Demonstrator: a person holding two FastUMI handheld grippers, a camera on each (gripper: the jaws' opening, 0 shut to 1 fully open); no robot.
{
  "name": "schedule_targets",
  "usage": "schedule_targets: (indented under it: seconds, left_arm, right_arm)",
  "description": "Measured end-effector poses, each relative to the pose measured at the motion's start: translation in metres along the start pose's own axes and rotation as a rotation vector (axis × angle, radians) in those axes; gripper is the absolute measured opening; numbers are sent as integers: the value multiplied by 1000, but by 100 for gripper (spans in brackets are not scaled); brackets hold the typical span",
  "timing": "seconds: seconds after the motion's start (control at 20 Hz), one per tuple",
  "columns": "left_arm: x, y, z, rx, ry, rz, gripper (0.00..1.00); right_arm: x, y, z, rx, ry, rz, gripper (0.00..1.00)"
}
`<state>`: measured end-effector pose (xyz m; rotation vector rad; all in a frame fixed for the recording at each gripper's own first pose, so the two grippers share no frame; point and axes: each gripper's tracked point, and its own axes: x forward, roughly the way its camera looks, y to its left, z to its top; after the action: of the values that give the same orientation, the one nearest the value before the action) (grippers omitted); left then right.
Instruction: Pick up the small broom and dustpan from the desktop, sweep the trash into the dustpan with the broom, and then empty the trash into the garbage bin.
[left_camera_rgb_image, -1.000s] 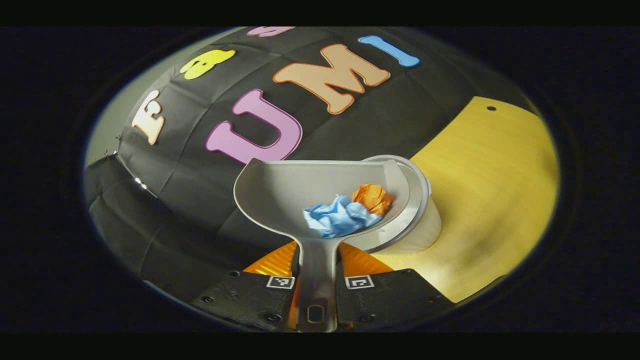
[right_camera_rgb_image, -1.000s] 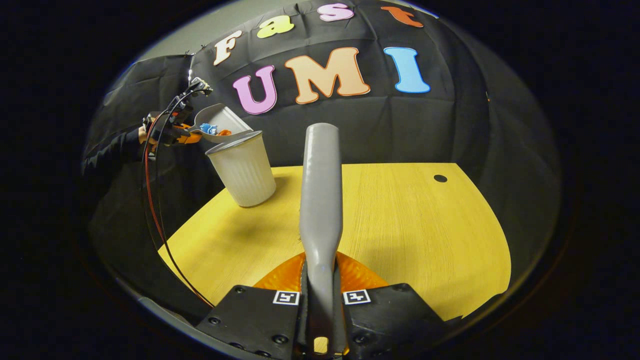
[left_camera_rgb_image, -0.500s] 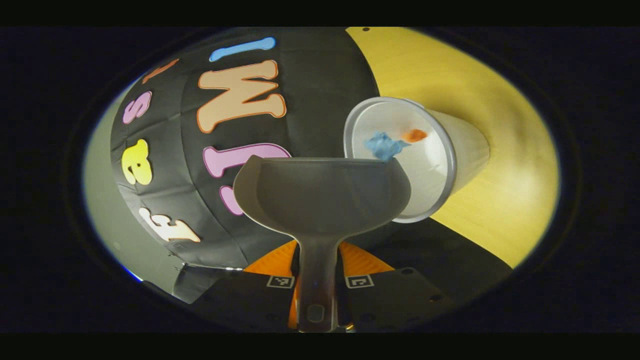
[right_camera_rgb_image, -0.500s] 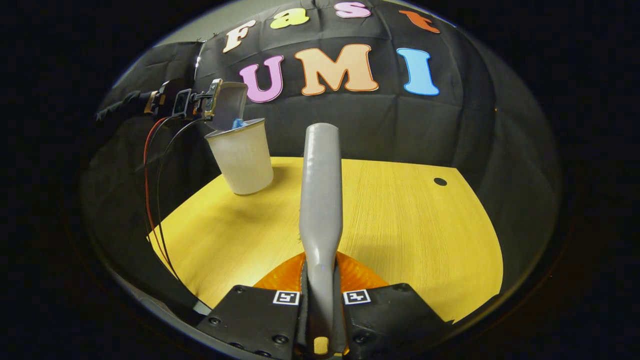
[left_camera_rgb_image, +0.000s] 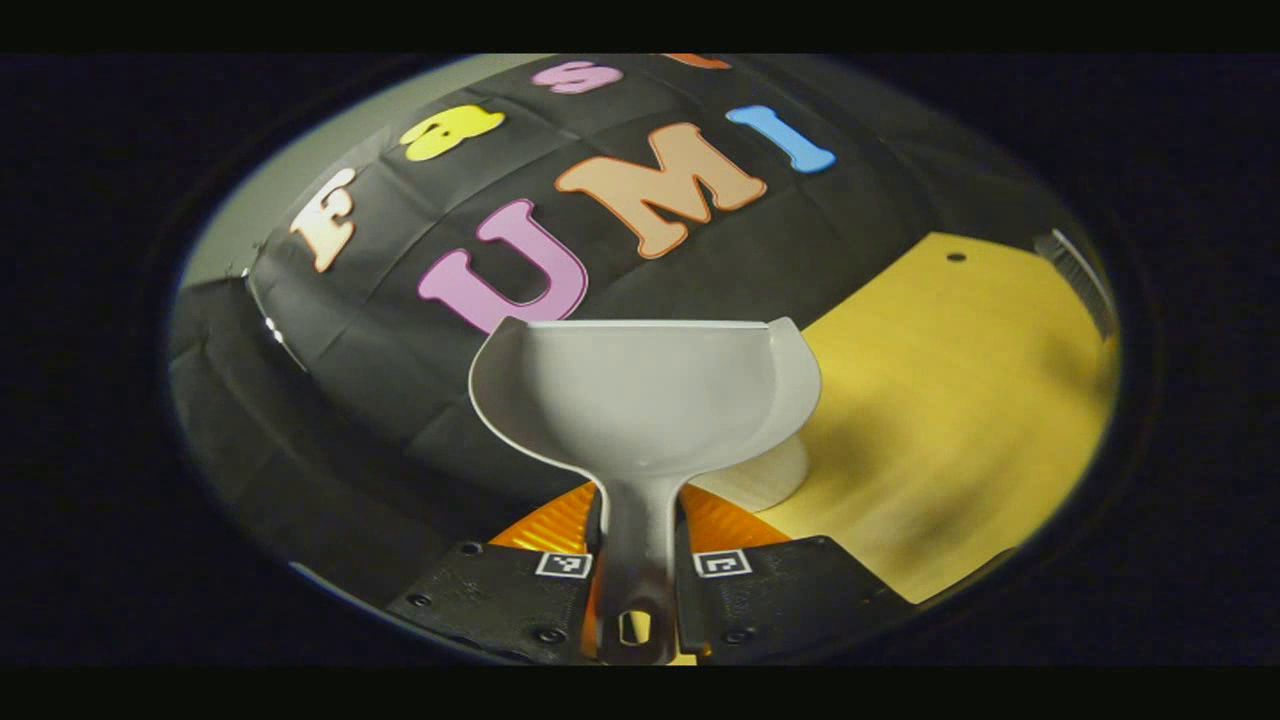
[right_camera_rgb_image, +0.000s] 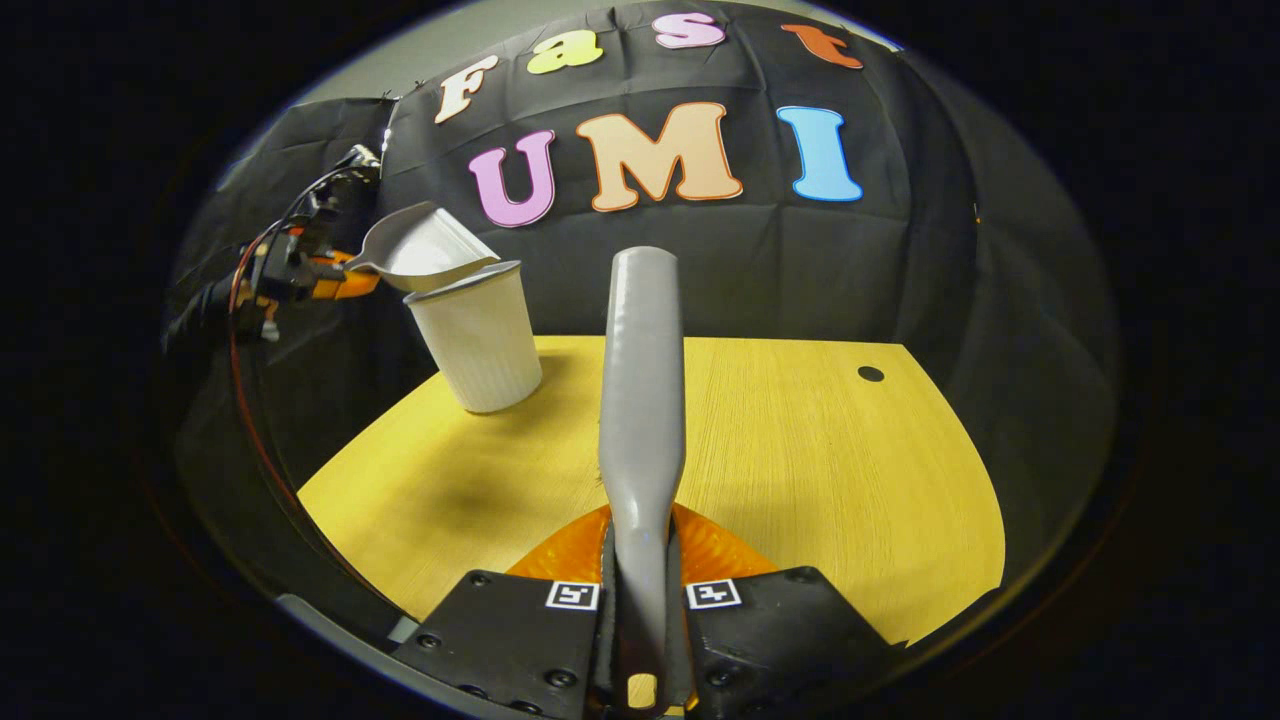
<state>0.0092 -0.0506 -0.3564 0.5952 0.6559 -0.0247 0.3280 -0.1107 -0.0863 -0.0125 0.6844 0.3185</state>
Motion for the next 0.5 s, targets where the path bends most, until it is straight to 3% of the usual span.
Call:
schedule_targets:
  seconds: [0.3,0.5]
  left_arm:
    - [-30,-147,-17,-316,-3,-183,23]
    - [-35,-209,-73,-398,135,-233,23]
  right_arm:
    - [19,-10,-14,18,44,-105,17]
    - [40,-23,-53,24,173,-201,17]
